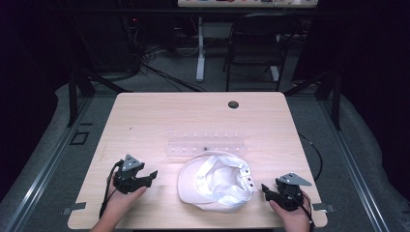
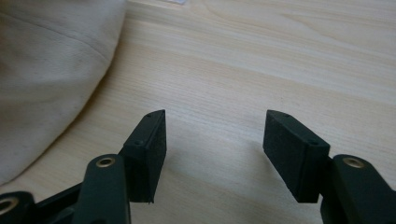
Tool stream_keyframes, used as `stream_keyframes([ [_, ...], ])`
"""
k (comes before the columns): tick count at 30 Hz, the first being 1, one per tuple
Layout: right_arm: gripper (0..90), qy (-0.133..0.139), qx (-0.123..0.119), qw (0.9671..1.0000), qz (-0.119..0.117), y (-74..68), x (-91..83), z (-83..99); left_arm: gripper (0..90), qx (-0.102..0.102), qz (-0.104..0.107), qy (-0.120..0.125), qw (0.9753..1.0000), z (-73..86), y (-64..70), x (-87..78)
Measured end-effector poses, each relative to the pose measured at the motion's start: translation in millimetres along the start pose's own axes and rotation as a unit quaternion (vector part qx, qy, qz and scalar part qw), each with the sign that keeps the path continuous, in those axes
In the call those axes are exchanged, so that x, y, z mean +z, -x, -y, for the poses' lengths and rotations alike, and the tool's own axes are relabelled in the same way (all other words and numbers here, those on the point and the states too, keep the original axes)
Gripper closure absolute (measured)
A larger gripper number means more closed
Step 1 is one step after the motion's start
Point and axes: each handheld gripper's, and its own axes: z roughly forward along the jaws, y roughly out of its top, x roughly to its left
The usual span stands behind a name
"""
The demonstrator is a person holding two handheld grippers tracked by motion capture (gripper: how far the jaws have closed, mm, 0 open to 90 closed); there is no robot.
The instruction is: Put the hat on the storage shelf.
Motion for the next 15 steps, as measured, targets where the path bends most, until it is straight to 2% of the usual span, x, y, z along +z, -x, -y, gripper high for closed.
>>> stream_keyframes([
  [2,41.6,-0.009,-0.005,0.9999,-0.012,0.2,-2.1,-4.3,39.4,0.005,0.001,0.004,1.0,1.5,1.7,0.2],
  [5,41.7,-0.018,0.002,0.9997,-0.013,1.4,-4.6,-10.9,39.7,0.007,0.006,0.006,0.9999,2.5,3.6,0.2],
  [8,41.2,-0.038,-0.005,0.9993,0.001,1.3,-9.7,-25.3,41.7,0.037,-0.001,0.018,0.9992,1.2,8.6,-5.1],
  [10,41.7,-0.045,-0.008,0.999,0.003,1.2,-10.1,-27.8,42.3,0.041,-0.005,0.02,0.9989,1.6,8.8,-7.6],
  [13,42.6,-0.065,-0.002,0.9979,-0.007,-0.7,-9.2,-32.1,44.1,0.034,-0.007,0.021,0.9992,3.5,8.6,-9.0],
  [15,44.1,-0.076,-0.006,0.9969,-0.02,-1.6,-9.9,-35.2,44.3,0.017,0.006,0.025,0.9995,4.6,7.1,-9.7],
])
